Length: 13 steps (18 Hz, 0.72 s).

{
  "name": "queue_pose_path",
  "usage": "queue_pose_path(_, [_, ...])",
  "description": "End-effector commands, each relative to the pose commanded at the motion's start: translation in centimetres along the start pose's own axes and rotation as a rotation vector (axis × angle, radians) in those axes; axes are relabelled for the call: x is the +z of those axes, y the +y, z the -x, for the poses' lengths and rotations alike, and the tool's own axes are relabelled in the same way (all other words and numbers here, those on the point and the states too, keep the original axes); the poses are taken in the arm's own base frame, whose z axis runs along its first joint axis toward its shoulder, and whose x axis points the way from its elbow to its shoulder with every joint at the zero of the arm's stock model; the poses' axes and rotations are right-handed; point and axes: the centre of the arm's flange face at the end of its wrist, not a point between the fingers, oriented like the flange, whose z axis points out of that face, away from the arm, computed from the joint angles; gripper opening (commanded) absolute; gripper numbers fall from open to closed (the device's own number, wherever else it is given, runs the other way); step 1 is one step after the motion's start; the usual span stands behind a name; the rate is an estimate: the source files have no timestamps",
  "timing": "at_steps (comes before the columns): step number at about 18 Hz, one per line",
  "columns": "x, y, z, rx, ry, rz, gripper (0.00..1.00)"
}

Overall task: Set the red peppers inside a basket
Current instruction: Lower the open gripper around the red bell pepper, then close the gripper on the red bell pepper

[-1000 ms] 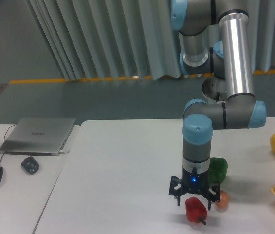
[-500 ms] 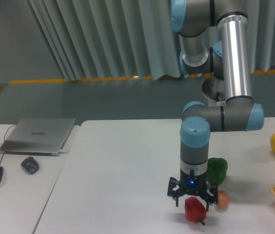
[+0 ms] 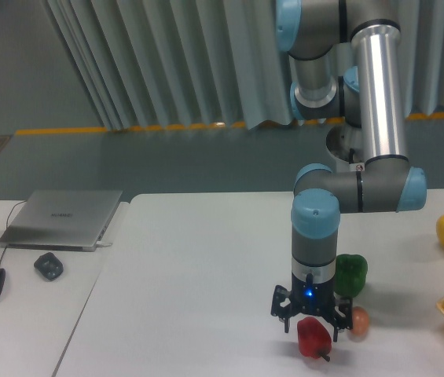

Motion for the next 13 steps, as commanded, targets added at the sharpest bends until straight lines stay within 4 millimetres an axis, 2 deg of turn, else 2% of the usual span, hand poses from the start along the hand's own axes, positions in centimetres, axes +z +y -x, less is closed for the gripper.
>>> queue_pose_path(5, [0.2, 0.02, 0.22, 0.011, -0.019, 0.004, 1.0])
queue_pose_path(13, [0.51, 0.15, 0.48, 0.028, -0.043, 0.015, 0.6])
